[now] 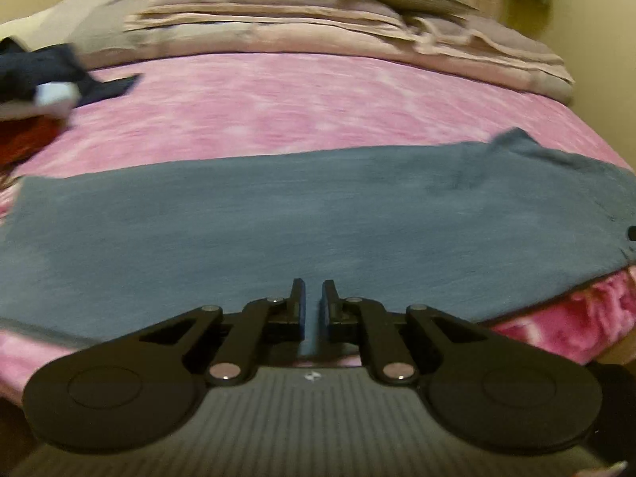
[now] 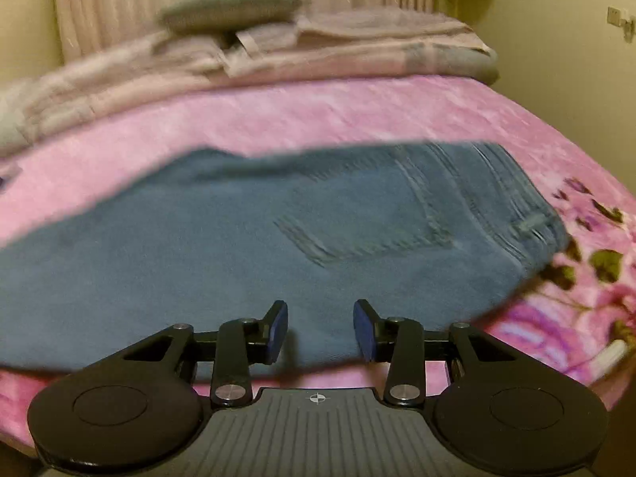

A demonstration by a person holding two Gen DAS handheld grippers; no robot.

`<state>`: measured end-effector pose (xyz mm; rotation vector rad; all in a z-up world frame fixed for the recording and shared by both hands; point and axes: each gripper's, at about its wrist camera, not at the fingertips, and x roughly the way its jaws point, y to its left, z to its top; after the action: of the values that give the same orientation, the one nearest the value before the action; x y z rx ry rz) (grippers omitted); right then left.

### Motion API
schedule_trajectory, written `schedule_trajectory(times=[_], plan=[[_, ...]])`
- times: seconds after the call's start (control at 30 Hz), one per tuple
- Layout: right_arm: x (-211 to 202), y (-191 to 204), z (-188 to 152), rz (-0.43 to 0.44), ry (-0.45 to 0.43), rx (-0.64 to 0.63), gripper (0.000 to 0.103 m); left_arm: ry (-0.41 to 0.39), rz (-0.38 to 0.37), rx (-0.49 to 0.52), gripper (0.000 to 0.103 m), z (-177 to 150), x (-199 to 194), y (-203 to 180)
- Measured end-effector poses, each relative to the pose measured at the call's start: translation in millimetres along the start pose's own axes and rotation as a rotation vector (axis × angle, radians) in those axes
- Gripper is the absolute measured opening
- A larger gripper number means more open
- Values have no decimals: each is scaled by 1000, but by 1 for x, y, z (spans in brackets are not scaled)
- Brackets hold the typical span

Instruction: Fold clothes

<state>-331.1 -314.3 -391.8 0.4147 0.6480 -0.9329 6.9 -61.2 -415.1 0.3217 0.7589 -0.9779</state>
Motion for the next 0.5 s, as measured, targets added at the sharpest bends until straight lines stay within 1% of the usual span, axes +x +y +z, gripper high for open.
schedule_trajectory(times=[0.07,0.13,0.2,0.23,0.27,0.3,0.33,0.4,0.43,0.5], plan=[[0,34,-3,60,-8,-45,40,6,25,-60,8,-2,-4,19],[6,68,-10,121,20,-72,40,6,24,-105,8,-4,-8,32],[18,103,-22,157,55,-80,40,6,23,-96,8,-4,-7,35],[24,121,-31,168,80,-86,40,5,22,-92,7,-5,-6,37],[24,140,-40,143,61,-117,40,3,24,-86,4,-6,-7,41],[21,161,-47,125,44,-182,40,1,33,-83,6,-9,-10,46],[18,179,-51,135,41,-231,39,1,48,-80,6,-10,-13,51],[12,197,-55,244,68,-250,39,-17,51,-93,6,-11,-21,66],[8,202,-55,256,62,-249,39,-31,51,-104,6,-10,-26,74],[4,204,-50,238,23,-220,39,-64,64,-127,6,-9,-32,90]])
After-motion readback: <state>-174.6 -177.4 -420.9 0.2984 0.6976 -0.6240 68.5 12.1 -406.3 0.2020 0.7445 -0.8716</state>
